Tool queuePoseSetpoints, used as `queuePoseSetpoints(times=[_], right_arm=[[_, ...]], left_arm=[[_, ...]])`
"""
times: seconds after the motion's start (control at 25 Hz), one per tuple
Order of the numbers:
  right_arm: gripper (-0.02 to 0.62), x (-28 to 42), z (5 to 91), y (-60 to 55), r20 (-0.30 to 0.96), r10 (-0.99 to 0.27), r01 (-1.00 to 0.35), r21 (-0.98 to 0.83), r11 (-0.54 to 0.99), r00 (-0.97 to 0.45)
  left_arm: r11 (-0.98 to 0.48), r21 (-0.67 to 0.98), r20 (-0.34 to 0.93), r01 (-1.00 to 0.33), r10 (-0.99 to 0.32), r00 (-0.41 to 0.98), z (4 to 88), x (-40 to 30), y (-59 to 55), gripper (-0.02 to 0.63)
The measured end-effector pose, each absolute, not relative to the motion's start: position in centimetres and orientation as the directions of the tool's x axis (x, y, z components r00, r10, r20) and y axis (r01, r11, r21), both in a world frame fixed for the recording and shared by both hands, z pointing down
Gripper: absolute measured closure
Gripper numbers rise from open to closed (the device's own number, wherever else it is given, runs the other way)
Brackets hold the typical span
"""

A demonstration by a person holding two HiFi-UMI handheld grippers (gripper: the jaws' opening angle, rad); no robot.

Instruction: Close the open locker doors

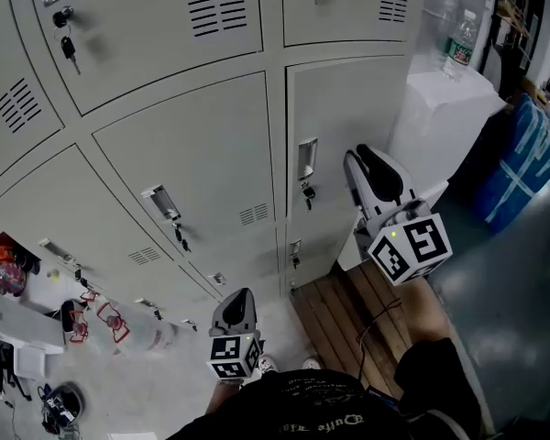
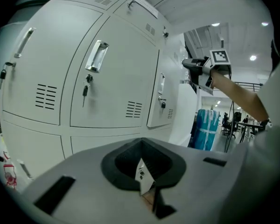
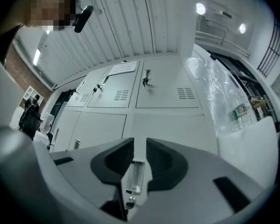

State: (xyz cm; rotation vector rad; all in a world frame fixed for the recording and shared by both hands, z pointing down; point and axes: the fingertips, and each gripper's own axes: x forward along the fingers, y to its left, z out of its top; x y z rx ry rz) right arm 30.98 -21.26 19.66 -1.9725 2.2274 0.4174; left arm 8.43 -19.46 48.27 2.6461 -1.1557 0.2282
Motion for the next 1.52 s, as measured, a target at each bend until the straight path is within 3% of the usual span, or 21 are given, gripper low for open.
queuePoseSetpoints(times=[0.52,0.96,1.24,1.52], right_arm=[[0.511,29.1,33.5,-18.1,-0.079,-0.997,-0.977,0.212,0.009,-0.026],[0.525,26.7,43.8,-14.8,0.094,-0.995,-0.991,0.133,-0.014,0.026],[0.542,24.9,46.1,-13.9,0.125,-0.992,-0.996,0.091,-0.021,0.032],[0.586,25.8,45.7,-13.2,0.08,-0.995,-0.997,0.056,-0.061,0.066]], left_arm=[[-0.706,0.147,0.19,-0.693,-0.668,0.72,48.2,10.5,-17.4,0.6],[-0.684,0.163,0.185,-0.711,-0.687,0.703,49.2,10.1,-16.9,0.6],[-0.673,0.168,0.175,-0.72,-0.698,0.694,49.4,9.7,-16.8,0.6],[-0.671,0.137,0.184,-0.729,-0.706,0.684,49.8,8.8,-16.9,0.6]])
